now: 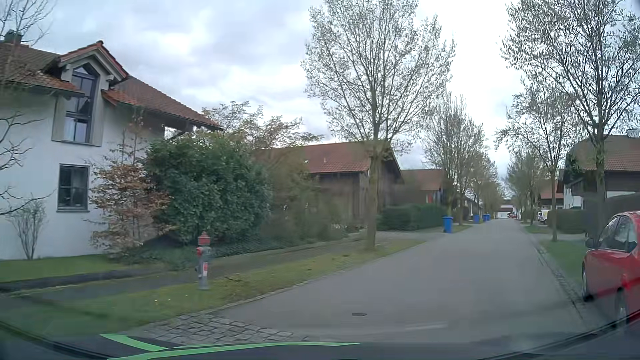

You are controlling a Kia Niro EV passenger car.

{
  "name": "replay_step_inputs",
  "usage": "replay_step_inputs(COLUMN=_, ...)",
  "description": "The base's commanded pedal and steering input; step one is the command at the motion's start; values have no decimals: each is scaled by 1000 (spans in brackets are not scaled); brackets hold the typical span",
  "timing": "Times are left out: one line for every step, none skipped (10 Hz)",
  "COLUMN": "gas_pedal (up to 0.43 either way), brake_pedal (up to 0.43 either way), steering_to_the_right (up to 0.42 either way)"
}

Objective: Follow the waypoints while adhering to traffic rules and regulations

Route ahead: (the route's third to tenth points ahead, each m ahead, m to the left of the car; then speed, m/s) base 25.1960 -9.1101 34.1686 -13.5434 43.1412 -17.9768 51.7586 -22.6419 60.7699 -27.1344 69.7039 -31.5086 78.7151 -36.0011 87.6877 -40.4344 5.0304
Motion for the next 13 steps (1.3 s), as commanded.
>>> replay_step_inputs(gas_pedal=177, brake_pedal=0, steering_to_the_right=232)
replay_step_inputs(gas_pedal=177, brake_pedal=0, steering_to_the_right=235)
replay_step_inputs(gas_pedal=177, brake_pedal=0, steering_to_the_right=238)
replay_step_inputs(gas_pedal=177, brake_pedal=0, steering_to_the_right=241)
replay_step_inputs(gas_pedal=177, brake_pedal=0, steering_to_the_right=242)
replay_step_inputs(gas_pedal=177, brake_pedal=0, steering_to_the_right=242)
replay_step_inputs(gas_pedal=177, brake_pedal=0, steering_to_the_right=242)
replay_step_inputs(gas_pedal=177, brake_pedal=0, steering_to_the_right=239)
replay_step_inputs(gas_pedal=177, brake_pedal=0, steering_to_the_right=235)
replay_step_inputs(gas_pedal=177, brake_pedal=0, steering_to_the_right=230)
replay_step_inputs(gas_pedal=177, brake_pedal=0, steering_to_the_right=220)
replay_step_inputs(gas_pedal=177, brake_pedal=0, steering_to_the_right=206)
replay_step_inputs(gas_pedal=177, brake_pedal=0, steering_to_the_right=191)
